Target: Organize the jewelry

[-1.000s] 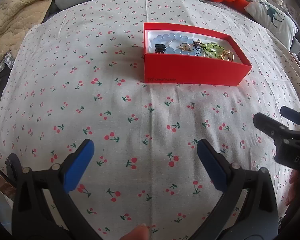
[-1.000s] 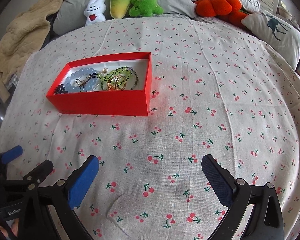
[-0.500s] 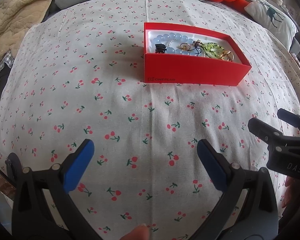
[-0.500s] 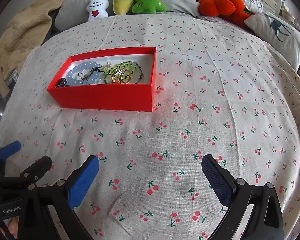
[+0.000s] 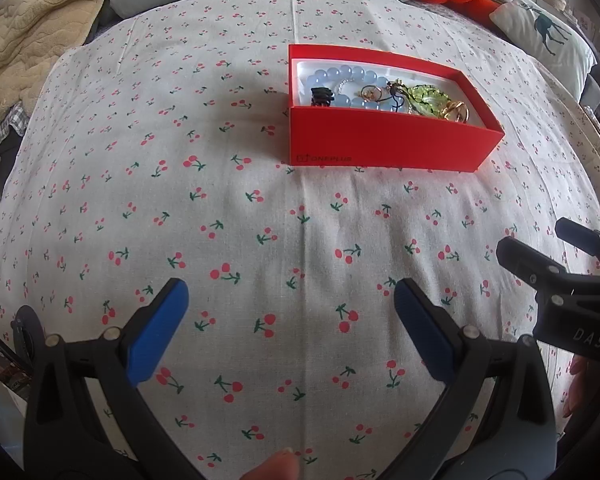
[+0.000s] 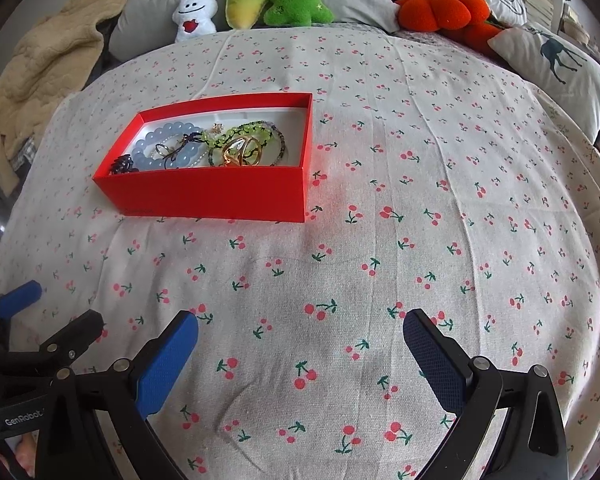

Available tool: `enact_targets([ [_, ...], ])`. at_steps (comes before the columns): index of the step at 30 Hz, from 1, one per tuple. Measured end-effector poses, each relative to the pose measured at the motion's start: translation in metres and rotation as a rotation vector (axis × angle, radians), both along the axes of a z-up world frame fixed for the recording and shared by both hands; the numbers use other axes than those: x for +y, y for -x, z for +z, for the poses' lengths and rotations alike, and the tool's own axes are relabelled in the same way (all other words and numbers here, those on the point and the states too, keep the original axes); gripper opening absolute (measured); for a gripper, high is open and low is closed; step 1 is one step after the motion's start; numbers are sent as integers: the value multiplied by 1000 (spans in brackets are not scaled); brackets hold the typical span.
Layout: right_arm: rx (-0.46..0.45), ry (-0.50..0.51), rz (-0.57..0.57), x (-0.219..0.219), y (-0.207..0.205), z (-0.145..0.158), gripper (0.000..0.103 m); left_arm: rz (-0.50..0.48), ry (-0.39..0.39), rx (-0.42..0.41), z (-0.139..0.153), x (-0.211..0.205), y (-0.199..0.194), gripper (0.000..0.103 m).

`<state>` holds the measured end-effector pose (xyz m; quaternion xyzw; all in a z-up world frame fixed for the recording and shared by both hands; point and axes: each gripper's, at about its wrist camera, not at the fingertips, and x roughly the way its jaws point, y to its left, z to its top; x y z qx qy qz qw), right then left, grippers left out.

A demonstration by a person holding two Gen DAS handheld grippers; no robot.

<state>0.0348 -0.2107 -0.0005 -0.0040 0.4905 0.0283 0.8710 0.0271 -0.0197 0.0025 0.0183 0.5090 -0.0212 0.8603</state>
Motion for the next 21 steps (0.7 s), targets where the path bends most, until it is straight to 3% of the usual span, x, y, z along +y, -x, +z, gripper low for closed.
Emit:
enact_targets([
  [21, -1, 2, -6, -1, 0, 0, 103, 9, -5, 0, 0, 1, 0, 102],
])
